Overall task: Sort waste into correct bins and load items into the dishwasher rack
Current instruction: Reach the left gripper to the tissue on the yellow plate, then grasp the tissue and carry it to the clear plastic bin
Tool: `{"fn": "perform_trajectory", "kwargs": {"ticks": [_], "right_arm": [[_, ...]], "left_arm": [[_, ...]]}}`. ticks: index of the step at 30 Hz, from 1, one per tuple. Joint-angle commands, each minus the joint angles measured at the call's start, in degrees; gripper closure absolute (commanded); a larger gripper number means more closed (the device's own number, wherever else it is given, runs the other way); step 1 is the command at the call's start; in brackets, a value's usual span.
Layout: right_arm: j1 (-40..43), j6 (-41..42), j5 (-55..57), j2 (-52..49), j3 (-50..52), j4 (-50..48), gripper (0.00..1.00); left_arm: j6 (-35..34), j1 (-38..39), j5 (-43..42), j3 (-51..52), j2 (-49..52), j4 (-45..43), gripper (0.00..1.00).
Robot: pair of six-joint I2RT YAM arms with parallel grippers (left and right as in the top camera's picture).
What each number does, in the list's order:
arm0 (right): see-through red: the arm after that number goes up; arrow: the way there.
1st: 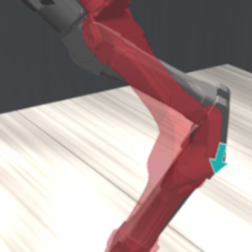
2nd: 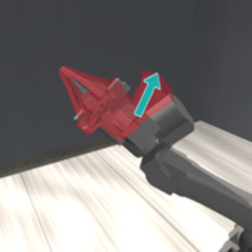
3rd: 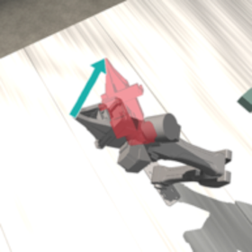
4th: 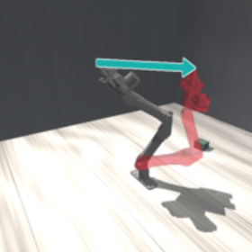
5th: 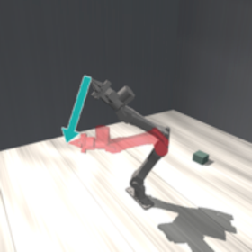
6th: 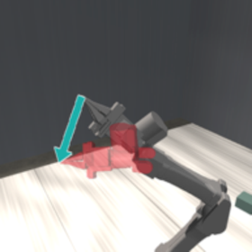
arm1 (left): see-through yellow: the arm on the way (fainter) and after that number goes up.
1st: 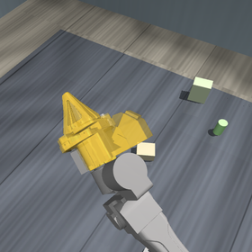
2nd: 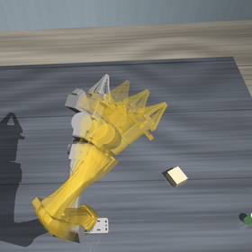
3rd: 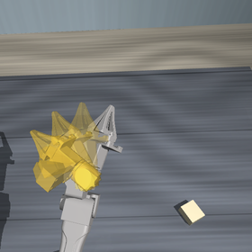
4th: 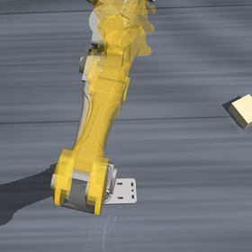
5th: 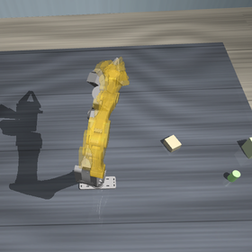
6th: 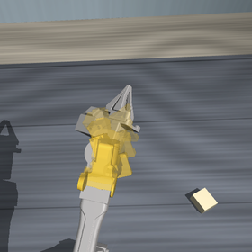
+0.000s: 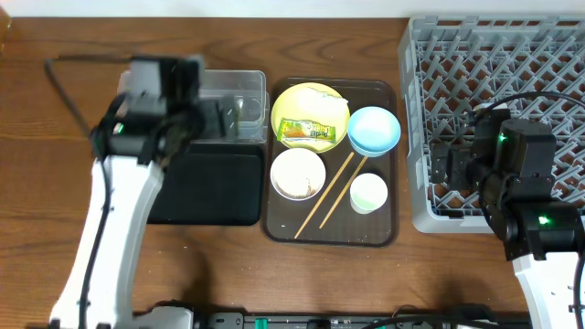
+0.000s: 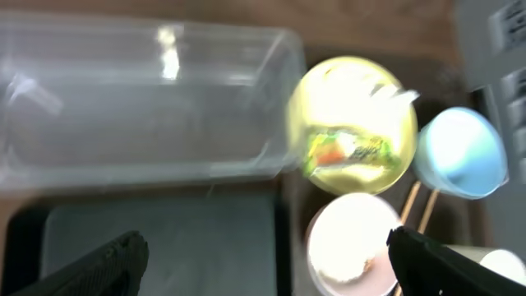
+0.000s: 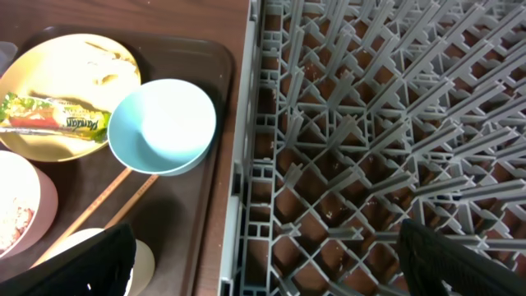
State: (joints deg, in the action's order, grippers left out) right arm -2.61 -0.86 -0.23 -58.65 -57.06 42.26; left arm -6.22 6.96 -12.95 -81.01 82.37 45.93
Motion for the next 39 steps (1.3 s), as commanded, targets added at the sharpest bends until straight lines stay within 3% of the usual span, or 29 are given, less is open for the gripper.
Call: {"fn": "perform_trajectory", "kwargs": {"ticks": [1,5,11,14,27,39], "right_arm": [[-0.4,-0.9,-0.3,0.1,-1.2,0.0,0.01],[-0.4,-0.9,-0.5,0.1,-1.2,0.2,0.01],[-0.4,-0.9,-0.5,0.1,-1.2,0.2,0.01],[-0.4,-0.9,-0.5,0.1,-1.2,0.2,0.01],[-0.4,-0.9,-0.5,0.1,-1.2,0.4,0.01],[-0.4,-0.9,-0.4,0.1,-1.2,0.9,0.01]], "left_arm": [[-0.5,3.3,0.5,-5.9,5.8,-2.0,0.04],[2.1,7.7,0.5,-9.9,12.9,-8.1,0.05],[20.1,13.0,0.5,-9.9,21.9,-14.7,0.04],[24.0,14.6,0.5,-9.9,26.2,-15.2,0.04],[24.7,18.8,0.5,-9.9,39.4,-30.0,0.06],[24.6,18.8,0.6,-9.9,45.4,-37.5,0.16]]}}
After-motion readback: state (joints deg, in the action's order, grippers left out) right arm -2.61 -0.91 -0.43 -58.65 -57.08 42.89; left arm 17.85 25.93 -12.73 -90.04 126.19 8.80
